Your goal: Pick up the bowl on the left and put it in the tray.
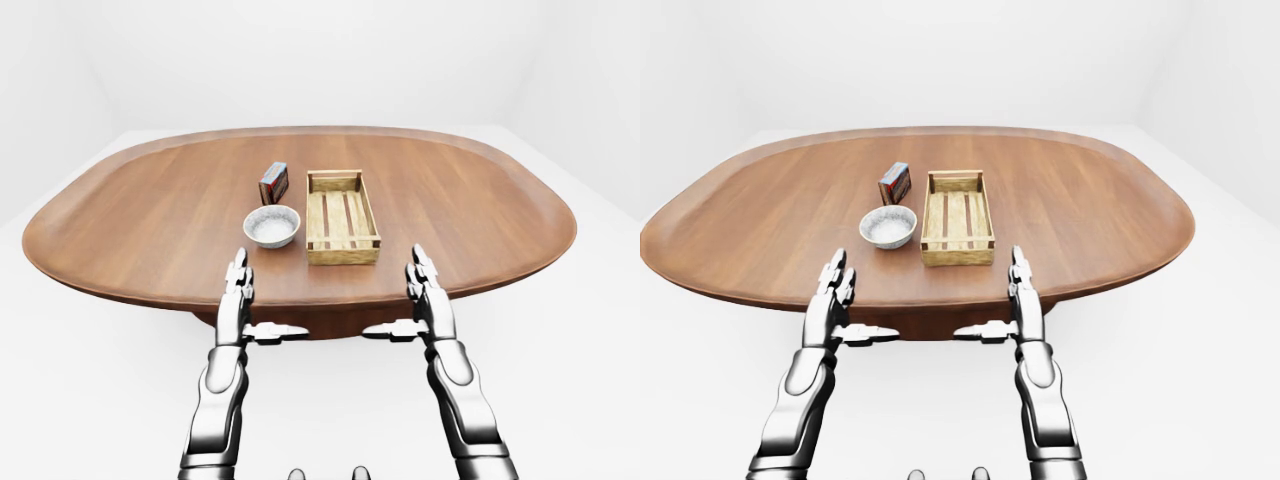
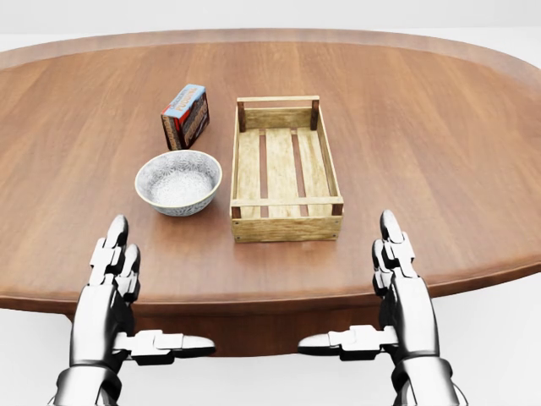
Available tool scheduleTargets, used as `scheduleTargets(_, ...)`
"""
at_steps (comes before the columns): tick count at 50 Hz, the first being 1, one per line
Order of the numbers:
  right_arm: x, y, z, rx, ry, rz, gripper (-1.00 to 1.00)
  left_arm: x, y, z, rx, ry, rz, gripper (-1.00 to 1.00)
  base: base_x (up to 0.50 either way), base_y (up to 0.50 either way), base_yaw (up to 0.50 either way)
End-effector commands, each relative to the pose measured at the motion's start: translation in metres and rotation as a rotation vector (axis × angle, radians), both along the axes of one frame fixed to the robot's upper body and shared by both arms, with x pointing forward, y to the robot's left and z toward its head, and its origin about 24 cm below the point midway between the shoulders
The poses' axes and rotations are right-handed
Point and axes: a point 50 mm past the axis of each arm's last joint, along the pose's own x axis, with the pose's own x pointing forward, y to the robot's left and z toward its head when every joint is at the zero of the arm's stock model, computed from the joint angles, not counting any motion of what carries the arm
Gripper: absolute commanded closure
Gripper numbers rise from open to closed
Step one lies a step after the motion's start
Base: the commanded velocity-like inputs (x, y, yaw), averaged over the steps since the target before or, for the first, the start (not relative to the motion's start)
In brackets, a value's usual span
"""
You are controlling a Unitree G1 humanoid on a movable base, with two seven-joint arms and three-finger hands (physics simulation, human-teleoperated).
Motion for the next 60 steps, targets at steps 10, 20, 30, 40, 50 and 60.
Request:
scheduleTargets(10,-0.01,-0.004,0.016,-0.05,-0.027,0.0,-1.0,-0.004,0.016,0.019,-0.027,-0.039,0.02,-1.0,0.0,0.0,0.0)
scheduleTargets(20,-0.022,-0.002,0.044,-0.079,-0.148,-0.001,-1.0,-0.012,0.028,0.05,-0.045,-0.173,0.048,-1.0,0.0,0.0,0.0)
scheduleTargets(30,-0.039,0.001,0.075,-0.107,-0.28,-0.003,-1.0,-0.031,0.035,0.087,-0.057,-0.341,0.068,-1.0,0.0,0.0,0.0)
scheduleTargets(40,-0.049,-0.001,0.091,-0.123,-0.346,-0.008,-1.0,-0.038,0.041,0.104,-0.061,-0.42,0.092,-1.0,0.0,0.0,0.0)
scheduleTargets(50,-0.053,-0.004,0.097,-0.136,-0.374,-0.02,-1.0,-0.035,0.05,0.109,-0.078,-0.443,0.118,-1.0,0.0,0.0,0.0)
scheduleTargets(60,-0.062,-0.004,0.111,-0.149,-0.433,-0.023,-1.0,-0.039,0.058,0.12,-0.086,-0.495,0.147,-1.0,0.0,0.0,0.0)
